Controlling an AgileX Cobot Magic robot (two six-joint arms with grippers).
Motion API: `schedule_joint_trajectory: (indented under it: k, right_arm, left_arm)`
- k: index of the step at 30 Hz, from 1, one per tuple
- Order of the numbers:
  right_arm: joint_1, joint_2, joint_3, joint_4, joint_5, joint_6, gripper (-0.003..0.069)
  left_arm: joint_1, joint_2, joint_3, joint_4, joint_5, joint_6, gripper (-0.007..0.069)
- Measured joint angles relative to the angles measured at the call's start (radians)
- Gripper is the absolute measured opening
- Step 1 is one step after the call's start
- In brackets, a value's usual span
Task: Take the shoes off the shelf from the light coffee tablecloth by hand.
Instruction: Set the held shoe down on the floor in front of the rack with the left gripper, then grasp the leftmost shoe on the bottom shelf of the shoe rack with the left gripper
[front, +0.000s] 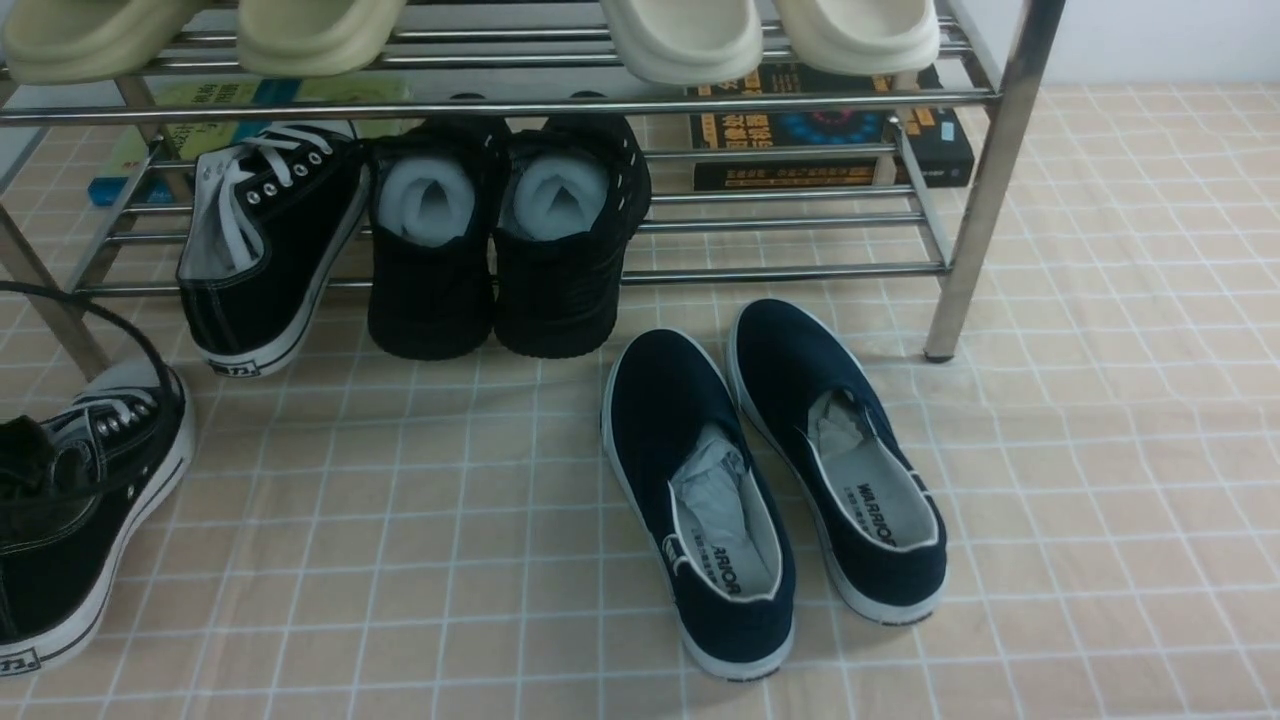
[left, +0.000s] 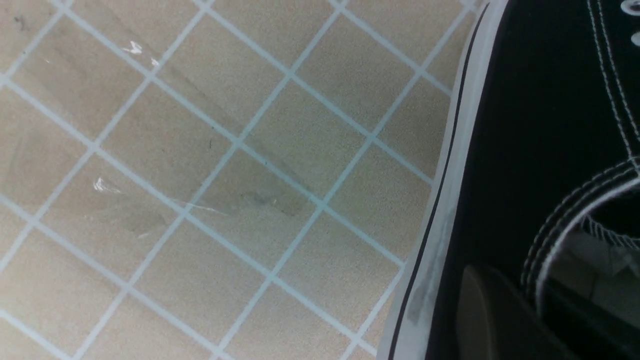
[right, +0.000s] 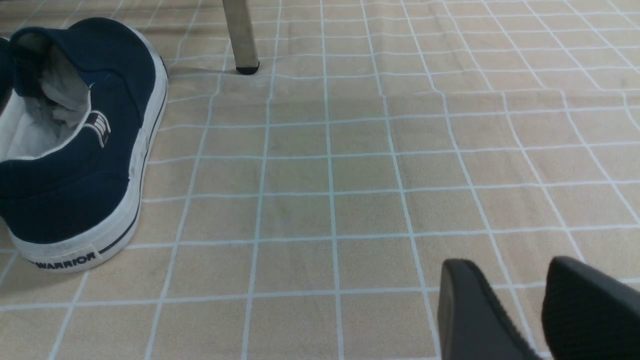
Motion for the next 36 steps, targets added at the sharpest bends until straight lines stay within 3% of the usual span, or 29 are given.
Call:
schedule_joint_trajectory:
  k: [5, 10, 12, 15, 19, 24, 30, 36]
  right_arm:
    - [0.000, 0.000, 0.000, 0.000, 0.000, 0.000, 0.0240]
    - [0.000, 0.000, 0.000, 0.000, 0.000, 0.000, 0.0240]
    - [0.000, 0.000, 0.000, 0.000, 0.000, 0.000, 0.0240]
    - [0.000, 0.000, 0.000, 0.000, 0.000, 0.000, 0.0240]
    - [0.000, 0.000, 0.000, 0.000, 0.000, 0.000, 0.0240]
    - [0.000, 0.000, 0.000, -0.001, 0.000, 0.000, 0.0240]
    - [0.000, 0.000, 0.000, -0.001, 0.000, 0.000, 0.0240]
    - [0.000, 0.000, 0.000, 0.000, 0.000, 0.000, 0.0240]
  left_arm:
    - [0.000, 0.001, 0.000, 0.003, -0.014, 0.063, 0.0081]
    - [0.000, 0.001, -0.013, -0.005, -0.003, 0.072, 0.0192]
    - [0.000, 0.001, -0.040, -0.005, 0.044, 0.074, 0.0262]
    - [0.000, -0.003, -0.102, 0.000, 0.142, 0.074, 0.0299]
    - [0.000, -0.022, -0.205, 0.000, 0.267, 0.075, 0.0251]
    - [-0.028, -0.034, -0.327, -0.036, 0.366, 0.129, 0.0044]
    - [-0.158, -0.010, -0.381, -0.142, 0.384, 0.191, 0.0001]
    - [-0.209, 0.095, -0.492, -0.179, 0.378, 0.151, 0.0012]
